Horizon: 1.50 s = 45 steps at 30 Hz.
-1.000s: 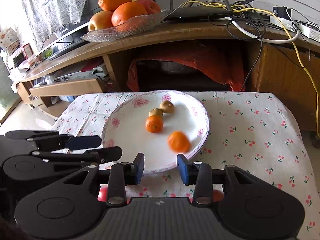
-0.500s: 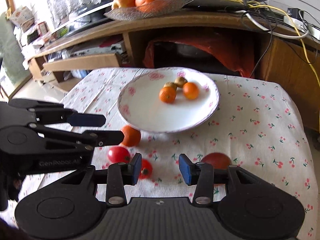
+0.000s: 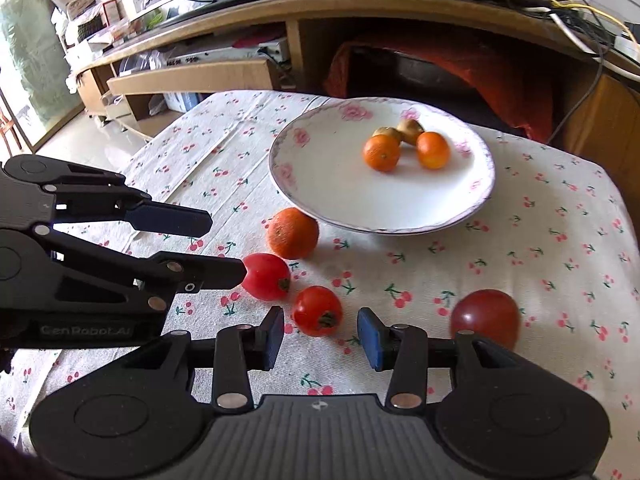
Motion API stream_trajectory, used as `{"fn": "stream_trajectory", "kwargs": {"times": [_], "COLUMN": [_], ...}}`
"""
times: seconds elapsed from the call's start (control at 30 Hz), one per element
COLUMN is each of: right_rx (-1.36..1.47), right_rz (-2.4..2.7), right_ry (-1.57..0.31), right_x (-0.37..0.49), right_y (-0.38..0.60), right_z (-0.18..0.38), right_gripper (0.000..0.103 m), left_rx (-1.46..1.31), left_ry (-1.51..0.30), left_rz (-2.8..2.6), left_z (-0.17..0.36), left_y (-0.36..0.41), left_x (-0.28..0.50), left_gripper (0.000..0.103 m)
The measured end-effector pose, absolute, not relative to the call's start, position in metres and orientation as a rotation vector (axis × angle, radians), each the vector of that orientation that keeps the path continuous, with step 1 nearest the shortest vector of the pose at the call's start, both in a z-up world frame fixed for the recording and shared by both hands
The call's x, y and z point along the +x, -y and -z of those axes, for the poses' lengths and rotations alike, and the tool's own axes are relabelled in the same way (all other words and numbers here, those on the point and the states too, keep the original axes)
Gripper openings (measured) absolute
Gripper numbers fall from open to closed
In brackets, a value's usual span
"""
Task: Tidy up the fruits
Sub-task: 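Grasp a red tomato with the right gripper while the left gripper grasps another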
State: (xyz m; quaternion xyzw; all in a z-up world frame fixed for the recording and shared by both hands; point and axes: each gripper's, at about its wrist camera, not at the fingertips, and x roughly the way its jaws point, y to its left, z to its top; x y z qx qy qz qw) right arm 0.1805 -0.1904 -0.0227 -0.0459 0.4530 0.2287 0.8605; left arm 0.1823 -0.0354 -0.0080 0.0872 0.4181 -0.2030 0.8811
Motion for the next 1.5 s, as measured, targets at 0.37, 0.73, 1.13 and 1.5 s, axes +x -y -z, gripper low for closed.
{"fn": "stream_trajectory", "kwargs": {"times": [0.37, 0.73, 1.13, 1.5], "right_rx": [-0.111, -0.084, -0.065, -0.054], "right_rz": [-0.454, -0.425, -0.383, -0.359], "right_ry": [-0.953, -0.959, -0.961, -0.965], "right_x": [0.182, 0.18, 0.18, 0.18], "right_y": [0.186, 0.196, 0.211, 0.221], "right_z": [0.024, 0.019, 0.017, 0.016], "right_gripper": [0.022, 0.022, 0.022, 0.022], "left_rx": [0.234, 0.267, 0.294, 0.256], "left_ry": [-0.86, -0.863, -0.852, -0.877], "left_rz": [0.411, 0.413, 0.465, 0.497], "left_z": [0.011, 0.015, 0.023, 0.035], "left_y": [0.038, 0.05, 0.066, 0.076], "left_x": [0.18, 0.181, 0.176, 0.179], "left_gripper": [0.051, 0.051, 0.059, 0.051]}}
